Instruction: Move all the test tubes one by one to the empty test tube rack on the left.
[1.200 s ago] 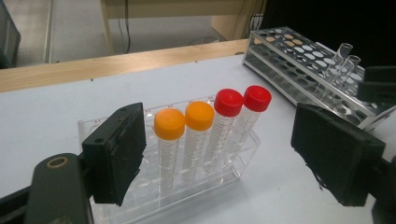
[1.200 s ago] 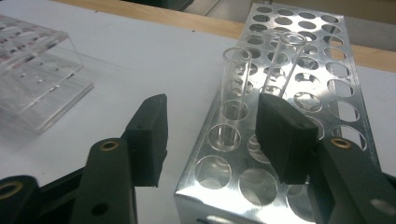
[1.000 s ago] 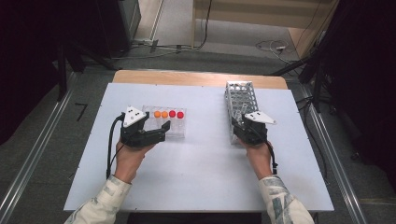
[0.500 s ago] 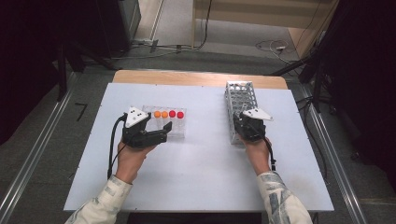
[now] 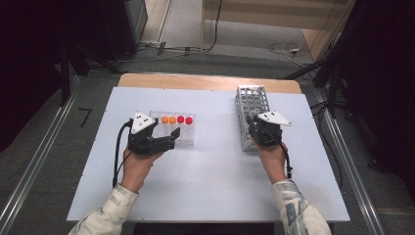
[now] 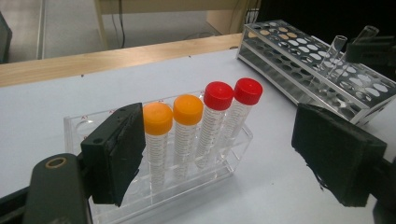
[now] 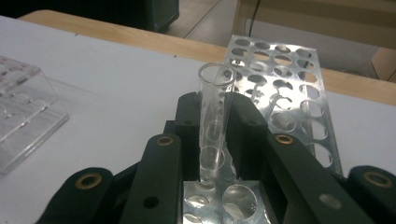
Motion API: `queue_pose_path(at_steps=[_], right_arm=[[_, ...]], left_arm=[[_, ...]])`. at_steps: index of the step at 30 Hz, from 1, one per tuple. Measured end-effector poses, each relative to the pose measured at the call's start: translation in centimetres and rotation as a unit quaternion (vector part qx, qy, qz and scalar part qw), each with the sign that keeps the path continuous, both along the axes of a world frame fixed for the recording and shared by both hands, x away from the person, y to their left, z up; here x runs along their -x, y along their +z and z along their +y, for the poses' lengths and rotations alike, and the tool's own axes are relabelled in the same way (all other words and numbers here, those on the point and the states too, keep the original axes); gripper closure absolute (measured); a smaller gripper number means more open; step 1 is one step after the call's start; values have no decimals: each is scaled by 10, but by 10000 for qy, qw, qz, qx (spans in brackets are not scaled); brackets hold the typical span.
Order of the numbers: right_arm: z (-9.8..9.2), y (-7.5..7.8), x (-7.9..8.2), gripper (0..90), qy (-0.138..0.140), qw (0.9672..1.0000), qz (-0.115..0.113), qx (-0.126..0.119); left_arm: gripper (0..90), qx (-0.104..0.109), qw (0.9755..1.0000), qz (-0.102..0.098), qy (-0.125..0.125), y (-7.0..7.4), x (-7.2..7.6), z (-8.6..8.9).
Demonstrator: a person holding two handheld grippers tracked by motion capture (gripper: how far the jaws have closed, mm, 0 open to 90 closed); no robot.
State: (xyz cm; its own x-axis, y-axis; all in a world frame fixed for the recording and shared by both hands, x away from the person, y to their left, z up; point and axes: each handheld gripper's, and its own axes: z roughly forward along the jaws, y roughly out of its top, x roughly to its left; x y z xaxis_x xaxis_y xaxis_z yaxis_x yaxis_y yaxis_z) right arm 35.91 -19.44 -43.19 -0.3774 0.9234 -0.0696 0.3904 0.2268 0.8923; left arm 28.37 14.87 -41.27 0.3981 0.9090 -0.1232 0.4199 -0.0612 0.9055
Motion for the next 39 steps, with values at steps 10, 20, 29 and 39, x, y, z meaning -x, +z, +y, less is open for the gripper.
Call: queue_pose_path(at_steps=[10, 20, 29, 39], right_arm=[[-5, 26, 13, 730, 110, 9996, -236, -113], [0, 32, 36, 731, 509, 9981, -300, -194], [18, 26, 56, 730, 1022, 9942, -162, -278], [52, 2, 71, 730, 1595, 9870, 166, -138]], left_arm=[[178, 24, 10000, -27, -5, 1, 1, 0], [178, 39, 10000, -42, -6, 2, 2, -2], [178, 37, 10000, -43, -82, 2, 4, -7], [179, -59, 9990, -97, -429, 4, 12, -28]])
